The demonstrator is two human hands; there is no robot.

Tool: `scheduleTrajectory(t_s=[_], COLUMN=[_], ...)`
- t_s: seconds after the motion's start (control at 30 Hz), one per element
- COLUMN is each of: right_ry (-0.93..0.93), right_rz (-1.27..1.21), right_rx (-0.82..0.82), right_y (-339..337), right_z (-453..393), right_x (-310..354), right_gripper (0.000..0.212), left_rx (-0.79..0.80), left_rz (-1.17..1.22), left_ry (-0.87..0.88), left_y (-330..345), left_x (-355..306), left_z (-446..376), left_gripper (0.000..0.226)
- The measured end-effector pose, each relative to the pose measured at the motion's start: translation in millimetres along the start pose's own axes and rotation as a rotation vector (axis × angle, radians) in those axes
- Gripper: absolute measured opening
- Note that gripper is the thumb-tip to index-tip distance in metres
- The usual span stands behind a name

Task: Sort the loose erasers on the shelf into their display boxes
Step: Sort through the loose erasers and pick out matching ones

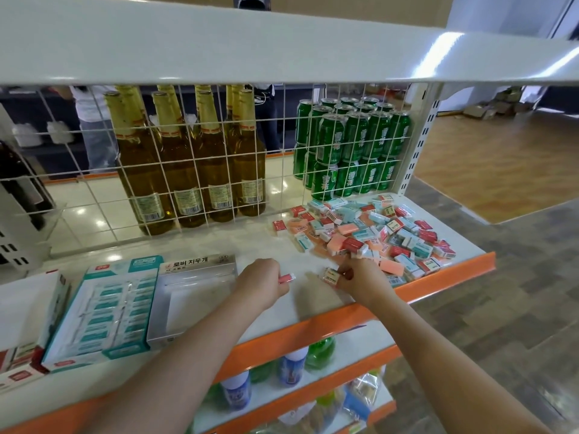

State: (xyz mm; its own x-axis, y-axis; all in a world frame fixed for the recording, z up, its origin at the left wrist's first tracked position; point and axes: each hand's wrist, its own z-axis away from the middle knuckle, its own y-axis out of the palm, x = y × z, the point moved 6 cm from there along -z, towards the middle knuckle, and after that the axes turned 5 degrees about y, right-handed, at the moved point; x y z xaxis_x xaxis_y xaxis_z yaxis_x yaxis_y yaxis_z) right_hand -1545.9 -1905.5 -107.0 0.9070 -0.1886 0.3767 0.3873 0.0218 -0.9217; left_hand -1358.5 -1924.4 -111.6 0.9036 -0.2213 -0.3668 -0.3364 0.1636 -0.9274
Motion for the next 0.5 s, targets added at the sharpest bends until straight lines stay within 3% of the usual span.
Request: scheduleTrajectory(t_s=[0.1,0.2,0.3,0.5], right_ry=[-0.007,-0.008,-0.005,-0.066], right_rz=[-0.002,-0.058,-0.173,-0.252], right_rx=[-0.007,-0.024,-0.040,-0.052], right_y=[-0.8,-1.4,-5.3,-13.9], right_z=[0.0,-0.7,-1.3,0.5], right_x=[1.7,1.1,2.4,16.1], right_gripper=[0.021,0.022,0.024,0.027], left_rx=[-0.015,-0.053,-0.078,-0.114], left_rz=[0.046,0.261,0.538,0.809], left_ry=[0.006,-0.009,-0.059,-0.116], left_y=[-1.4,-1.2,-1.1,-0.4], left_x=[2.0,7.8,15.1,22.9], left_z=[1.1,-0.6,-2.2,-2.4], left_gripper=[0.025,0.004,0.009,0.014])
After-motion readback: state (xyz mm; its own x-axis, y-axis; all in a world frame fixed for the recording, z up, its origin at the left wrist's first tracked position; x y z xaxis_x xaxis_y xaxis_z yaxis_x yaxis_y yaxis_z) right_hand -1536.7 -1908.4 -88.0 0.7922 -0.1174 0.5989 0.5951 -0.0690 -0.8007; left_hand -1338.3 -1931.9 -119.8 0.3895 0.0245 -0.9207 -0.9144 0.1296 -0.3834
